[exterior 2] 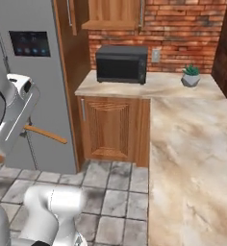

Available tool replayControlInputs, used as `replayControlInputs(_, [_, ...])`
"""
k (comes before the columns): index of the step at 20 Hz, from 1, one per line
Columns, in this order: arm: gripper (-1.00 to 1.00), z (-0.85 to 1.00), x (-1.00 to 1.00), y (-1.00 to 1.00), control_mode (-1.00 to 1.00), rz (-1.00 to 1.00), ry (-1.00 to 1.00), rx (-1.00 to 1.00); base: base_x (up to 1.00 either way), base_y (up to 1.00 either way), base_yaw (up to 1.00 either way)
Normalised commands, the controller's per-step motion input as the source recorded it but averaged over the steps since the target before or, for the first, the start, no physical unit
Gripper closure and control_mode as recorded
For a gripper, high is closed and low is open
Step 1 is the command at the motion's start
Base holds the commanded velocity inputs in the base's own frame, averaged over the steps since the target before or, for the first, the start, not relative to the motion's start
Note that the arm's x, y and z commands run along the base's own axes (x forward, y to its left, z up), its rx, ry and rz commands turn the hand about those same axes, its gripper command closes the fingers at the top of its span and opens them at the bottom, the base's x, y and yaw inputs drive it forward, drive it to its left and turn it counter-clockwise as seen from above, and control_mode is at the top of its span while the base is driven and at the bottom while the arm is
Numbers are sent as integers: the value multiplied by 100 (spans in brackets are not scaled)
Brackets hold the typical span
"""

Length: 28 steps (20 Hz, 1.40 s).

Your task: Organize the utensils by type. Pick up the wooden spoons from the counter and place them in the open cabinet. Then pick up the metallic utensils from the counter and place them in the open drawer.

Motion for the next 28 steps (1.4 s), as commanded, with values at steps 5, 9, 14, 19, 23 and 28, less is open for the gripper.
replayControlInputs(5, [100,0,0,0,100,0,0,0,94,0,-3])
replayControlInputs(9, [100,0,0,0,100,0,0,0,85,0,0])
replayControlInputs(14, [100,0,0,0,100,0,0,0,87,0,0])
replayControlInputs(19, [100,0,0,0,100,0,0,0,85,0,0])
replayControlInputs(23, [100,0,0,0,100,0,0,0,88,0,0])
replayControlInputs(28, [100,0,0,0,100,0,0,0,85,0,-1])
